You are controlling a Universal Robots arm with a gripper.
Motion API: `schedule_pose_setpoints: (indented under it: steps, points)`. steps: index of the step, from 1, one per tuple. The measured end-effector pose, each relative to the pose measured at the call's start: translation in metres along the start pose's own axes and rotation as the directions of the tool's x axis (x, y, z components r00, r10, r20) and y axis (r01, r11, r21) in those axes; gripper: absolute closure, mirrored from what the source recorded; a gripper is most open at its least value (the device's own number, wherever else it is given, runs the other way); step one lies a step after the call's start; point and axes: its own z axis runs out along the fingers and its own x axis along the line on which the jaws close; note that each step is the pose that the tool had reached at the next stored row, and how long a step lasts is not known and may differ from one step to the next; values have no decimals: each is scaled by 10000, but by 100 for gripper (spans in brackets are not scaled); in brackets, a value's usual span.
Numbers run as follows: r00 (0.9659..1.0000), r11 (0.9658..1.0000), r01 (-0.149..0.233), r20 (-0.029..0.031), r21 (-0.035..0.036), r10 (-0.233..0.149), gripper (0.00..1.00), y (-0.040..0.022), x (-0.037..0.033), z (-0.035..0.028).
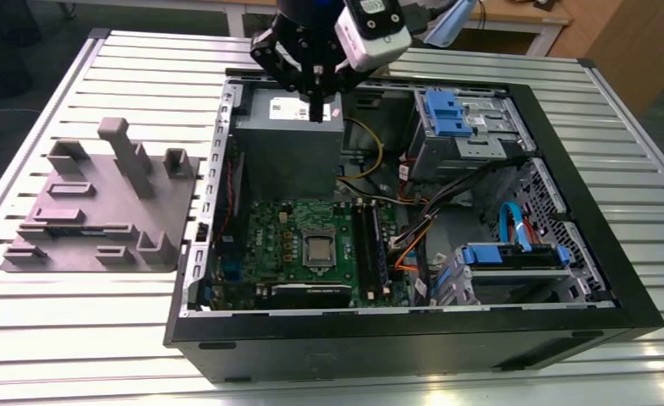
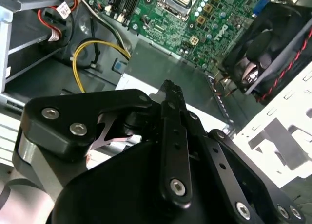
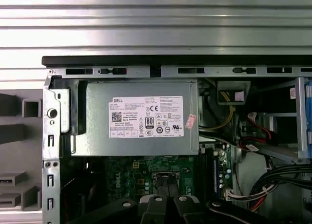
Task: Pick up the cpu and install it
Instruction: 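Install the first cpu locking lever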
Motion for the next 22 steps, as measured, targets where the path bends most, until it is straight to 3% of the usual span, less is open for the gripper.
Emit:
schedule_pose_setpoints:
  steps: [4, 9, 16, 19, 22]
  points:
    - [9993, 9993, 382, -15, -10, -382, 90, -8, 1, 58]
    - [9933, 9933, 1157, -48, -28, -1157, 90, -19, 2, 108]
    - [9932, 9932, 1164, -48, -31, -1164, 90, -283, -5, 139]
    - [9924, 9924, 1229, -49, -29, -1229, 90, -312, -10, 168]
    - [9851, 9851, 1717, -70, -41, -1718, 90, -313, -10, 194]
